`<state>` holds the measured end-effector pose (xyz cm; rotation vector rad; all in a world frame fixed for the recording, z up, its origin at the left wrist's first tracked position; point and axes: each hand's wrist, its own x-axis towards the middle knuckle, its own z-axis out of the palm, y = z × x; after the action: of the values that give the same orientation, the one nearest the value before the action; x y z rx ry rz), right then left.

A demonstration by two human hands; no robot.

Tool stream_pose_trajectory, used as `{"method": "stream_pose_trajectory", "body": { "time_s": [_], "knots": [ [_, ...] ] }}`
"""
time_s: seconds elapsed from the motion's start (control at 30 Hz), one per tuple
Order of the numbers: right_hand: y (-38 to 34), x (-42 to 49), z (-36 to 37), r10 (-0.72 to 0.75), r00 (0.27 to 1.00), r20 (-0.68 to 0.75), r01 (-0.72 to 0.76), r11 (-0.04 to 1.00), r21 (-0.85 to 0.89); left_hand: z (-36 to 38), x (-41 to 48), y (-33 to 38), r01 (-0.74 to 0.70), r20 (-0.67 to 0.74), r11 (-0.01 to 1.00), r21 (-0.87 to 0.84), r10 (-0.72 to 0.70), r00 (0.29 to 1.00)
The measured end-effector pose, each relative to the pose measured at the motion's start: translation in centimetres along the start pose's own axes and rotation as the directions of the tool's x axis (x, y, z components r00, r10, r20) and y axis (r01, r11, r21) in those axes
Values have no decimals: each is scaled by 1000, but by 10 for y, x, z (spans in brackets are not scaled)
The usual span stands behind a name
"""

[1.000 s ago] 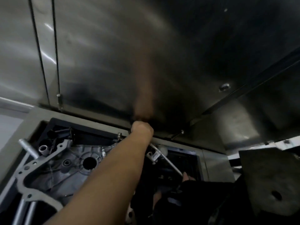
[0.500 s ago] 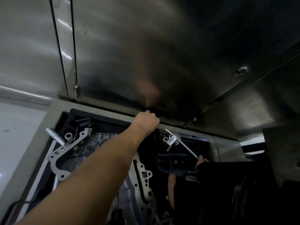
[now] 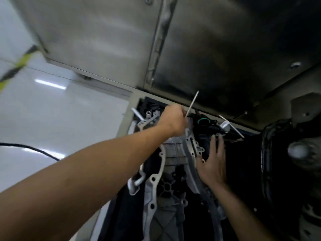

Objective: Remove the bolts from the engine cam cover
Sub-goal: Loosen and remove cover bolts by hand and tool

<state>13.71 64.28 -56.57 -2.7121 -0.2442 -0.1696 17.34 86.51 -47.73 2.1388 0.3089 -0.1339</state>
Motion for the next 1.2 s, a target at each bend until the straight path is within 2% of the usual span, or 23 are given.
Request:
{"method": "stream_pose_trajectory", "body": {
  "time_s": [0.07, 0.17, 0.23, 0.3, 0.37, 0.43, 0.53, 0.6, 0.7, 0.83, 0.9, 1.0, 1.1, 1.2],
  "knots": [
    [-35, -21, -10, 17, 982, 190, -14, 1000, -14, -27, -39, 3, 82, 38, 995, -58, -79, 996],
    [-78, -48, -40, -83, 931, 355, 32, 989, 148, -72, -105, 22, 213, 112, 940, -265, -189, 976],
    [-107, -67, -74, -177, 893, 415, 78, 967, 243, -105, -156, 48, 230, 105, 875, -426, -205, 973],
    [-135, -91, -119, -310, 859, 407, 153, 915, 373, -134, -208, 82, 200, 69, 813, -547, -195, 978],
    [-160, -110, -179, -426, 839, 337, 242, 849, 470, -157, -256, 124, 119, 27, 791, -600, -128, 991],
    [-180, -126, -249, -480, 843, 245, 312, 806, 504, -172, -299, 174, 26, -7, 773, -634, -39, 999],
    [-195, -142, -358, -545, 838, 31, 460, 736, 497, -190, -349, 257, -127, -75, 754, -644, 103, 992],
    [-193, -152, -429, -582, 800, -142, 574, 676, 462, -196, -377, 317, -232, -124, 765, -601, 197, 973],
    [-181, -165, -530, -614, 721, -322, 690, 592, 418, -192, -415, 411, -397, -211, 776, -490, 336, 918],
    [-156, -159, -641, -572, 609, -549, 785, 534, 315, -173, -446, 528, -601, -313, 679, -422, 514, 799],
    [-138, -141, -685, -507, 572, -645, 797, 529, 291, -158, -443, 574, -619, -258, 625, -475, 574, 777],
    [-106, -103, -731, -409, 507, -759, 808, 532, 253, -128, -417, 626, -550, -124, 615, -566, 596, 793],
    [-74, -53, -759, -253, 530, -810, 775, 531, 342, -96, -371, 666, -430, -65, 577, -694, 544, 836],
    [-49, -9, -779, -269, 545, -794, 770, 536, 347, -78, -333, 695, -326, 8, 567, -756, 505, 863]
  ]
}}
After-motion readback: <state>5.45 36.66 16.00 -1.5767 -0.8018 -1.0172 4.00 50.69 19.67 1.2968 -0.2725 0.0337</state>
